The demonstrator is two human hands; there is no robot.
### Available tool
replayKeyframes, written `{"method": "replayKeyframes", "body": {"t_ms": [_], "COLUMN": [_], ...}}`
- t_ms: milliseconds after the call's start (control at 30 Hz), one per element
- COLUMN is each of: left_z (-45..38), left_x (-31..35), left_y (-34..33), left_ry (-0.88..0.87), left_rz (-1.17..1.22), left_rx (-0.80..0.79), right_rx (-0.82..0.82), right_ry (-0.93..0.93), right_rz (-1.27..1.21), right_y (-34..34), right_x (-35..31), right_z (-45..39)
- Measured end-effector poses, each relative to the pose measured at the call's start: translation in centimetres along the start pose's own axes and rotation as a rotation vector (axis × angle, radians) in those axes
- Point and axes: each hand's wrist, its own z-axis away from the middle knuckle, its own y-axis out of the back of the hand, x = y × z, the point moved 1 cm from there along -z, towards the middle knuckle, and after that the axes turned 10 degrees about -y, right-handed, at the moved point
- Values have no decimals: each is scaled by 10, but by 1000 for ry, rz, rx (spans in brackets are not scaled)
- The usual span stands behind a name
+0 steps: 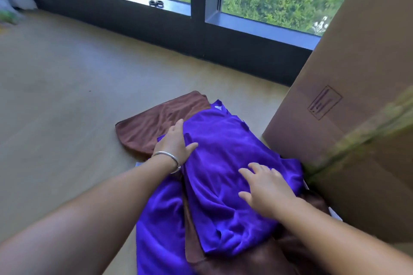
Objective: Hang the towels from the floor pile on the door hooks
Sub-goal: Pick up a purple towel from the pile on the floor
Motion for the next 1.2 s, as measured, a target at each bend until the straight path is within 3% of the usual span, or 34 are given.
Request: {"method": "replayKeyframes", "body": {"t_ms": [134,300,401,534,701,801,868,935,1202], "left_z": [-5,57,89,118,145,148,148,148,145], "left_x": [1,-13,-30,-49,-61,-73,-78,-81,-91], "left_y": [-5,10,26,46,60,63,63,67,79], "left_ry": [-12,-241,-377,-480,-430,-262,-193,-180,-156], "left_rz": [4,134,259,247,346,475,559,581,604], "left_rx": [0,-23,-134,-309,-262,-124,-82,-69,48], "right_rx": [81,199,284,367,192,107,155,250,224], "right_ry": [-28,-63,-45,55,304,376,447,520,347], "right_rz": [-80,-84,-46,-85,105,-156,-170,-20,134], "right_y": [2,7,18,37,30,15,9,4,-5], "right_x": [11,3,-3,-12,-15,-2,4,1,-37], "right_z": [-16,-23,-44,-79,-98,-88,-80,-79,-77]}}
